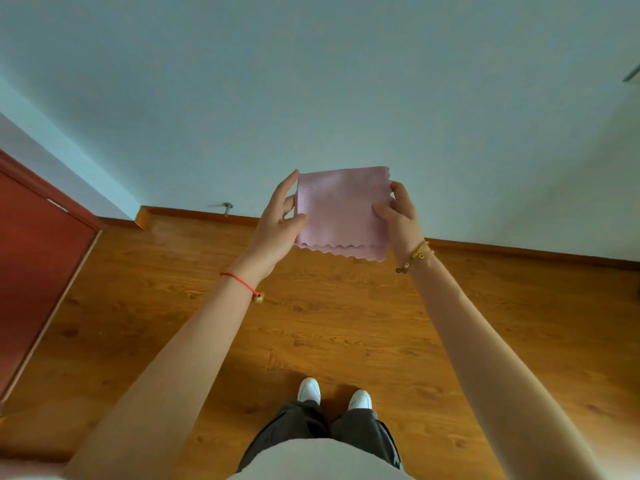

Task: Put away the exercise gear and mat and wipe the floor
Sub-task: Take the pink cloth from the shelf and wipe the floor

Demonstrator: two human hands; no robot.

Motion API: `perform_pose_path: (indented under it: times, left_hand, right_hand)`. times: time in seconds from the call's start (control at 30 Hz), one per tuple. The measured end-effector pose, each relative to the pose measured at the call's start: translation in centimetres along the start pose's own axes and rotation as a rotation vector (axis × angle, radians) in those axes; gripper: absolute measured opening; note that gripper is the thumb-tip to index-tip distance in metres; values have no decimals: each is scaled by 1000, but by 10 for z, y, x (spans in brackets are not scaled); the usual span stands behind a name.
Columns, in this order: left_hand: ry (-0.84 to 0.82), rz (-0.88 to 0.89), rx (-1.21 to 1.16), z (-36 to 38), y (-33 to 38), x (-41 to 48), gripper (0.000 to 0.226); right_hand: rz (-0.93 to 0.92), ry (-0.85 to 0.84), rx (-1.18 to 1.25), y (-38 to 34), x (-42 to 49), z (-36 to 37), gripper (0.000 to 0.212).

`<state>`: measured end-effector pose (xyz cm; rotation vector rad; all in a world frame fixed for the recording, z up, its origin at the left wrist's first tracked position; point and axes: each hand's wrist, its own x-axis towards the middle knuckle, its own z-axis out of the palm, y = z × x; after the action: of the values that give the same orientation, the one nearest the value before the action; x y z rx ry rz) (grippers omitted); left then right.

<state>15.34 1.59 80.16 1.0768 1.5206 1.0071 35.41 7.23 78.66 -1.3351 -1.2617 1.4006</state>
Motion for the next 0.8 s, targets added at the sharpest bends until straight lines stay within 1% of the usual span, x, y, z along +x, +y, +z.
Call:
perform_pose_path:
  times: [0.17,0.37,0.47,0.53,0.6,0.8]
  left_hand:
    - [5,57,-28,-13,28,-45,72]
    - [13,73,-35,-9,31,-99,73]
    - [47,45,-57,-5,27,-120,72]
    - [83,23,-92,-1,26,-131,72]
    - [124,8,-107,2,28,-138,71]
    - [297,-3,-127,5,30,-161,67]
  right_hand:
    - [-63,-13,90,-28,-42,6,34]
    - [-34,-62,173,-32,-92,-1,38]
    - [-15,-127,159,-31,-106,-7,43]
    - [-7,-179,128,-32,-109,-10,51]
    - [2,-224,110,-33,-108,-11,55]
    - [-2,-385,57,-40,-95,3,54]
